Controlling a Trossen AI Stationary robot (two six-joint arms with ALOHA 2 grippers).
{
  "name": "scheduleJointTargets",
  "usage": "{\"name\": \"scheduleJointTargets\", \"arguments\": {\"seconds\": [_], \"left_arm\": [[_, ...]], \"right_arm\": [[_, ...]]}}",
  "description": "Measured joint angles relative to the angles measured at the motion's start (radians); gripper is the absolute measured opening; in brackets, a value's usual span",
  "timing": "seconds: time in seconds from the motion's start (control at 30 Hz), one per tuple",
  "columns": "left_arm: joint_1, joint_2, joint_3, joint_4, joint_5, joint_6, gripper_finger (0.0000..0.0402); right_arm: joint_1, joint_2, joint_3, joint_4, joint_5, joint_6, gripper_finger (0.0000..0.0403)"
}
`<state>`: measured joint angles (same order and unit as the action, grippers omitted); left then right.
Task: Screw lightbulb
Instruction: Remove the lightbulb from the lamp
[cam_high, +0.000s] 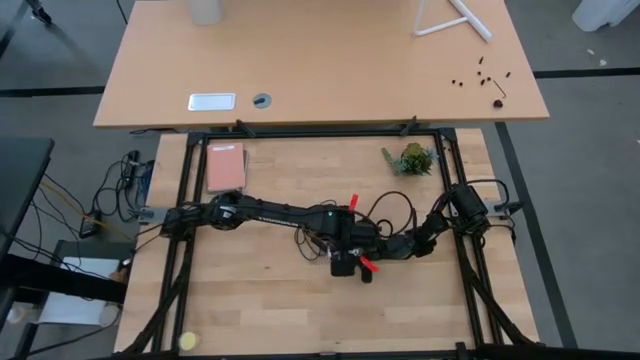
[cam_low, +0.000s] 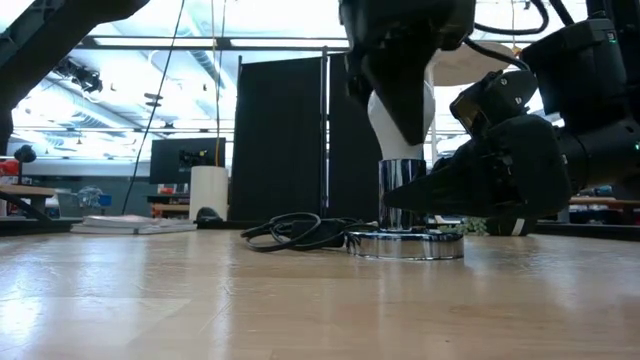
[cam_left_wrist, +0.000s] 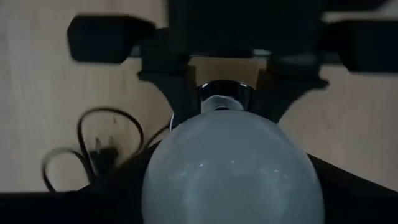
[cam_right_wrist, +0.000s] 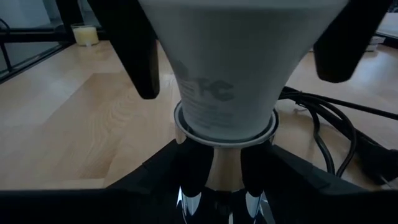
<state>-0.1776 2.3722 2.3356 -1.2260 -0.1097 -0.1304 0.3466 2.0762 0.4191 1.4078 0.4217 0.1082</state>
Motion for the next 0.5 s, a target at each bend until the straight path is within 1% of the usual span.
{"name": "scheduleJointTargets", "arguments": {"seconds": [0.17,0.23,0.33,0.5], "left_arm": [[-0.001,0.0,0.0,0.002,-0.018,-0.241,0.0273],[-0.002,0.0,0.0,0.003,-0.027,-0.314,0.0274],[-0.002,0.0,0.0,0.005,-0.028,-0.346,0.0278],[-0.003,0.0,0.0,0.013,-0.027,-0.312,0.0304]], "right_arm": [[0.0,0.0,0.0,0.0,0.0,0.004,0.0197],[0.0,0.0,0.0,0.0,0.0,0.004,0.0197],[0.0,0.0,0.0,0.0,0.0,0.003,0.0197],[0.0,0.0,0.0,0.0,0.0,0.002,0.0197]]}}
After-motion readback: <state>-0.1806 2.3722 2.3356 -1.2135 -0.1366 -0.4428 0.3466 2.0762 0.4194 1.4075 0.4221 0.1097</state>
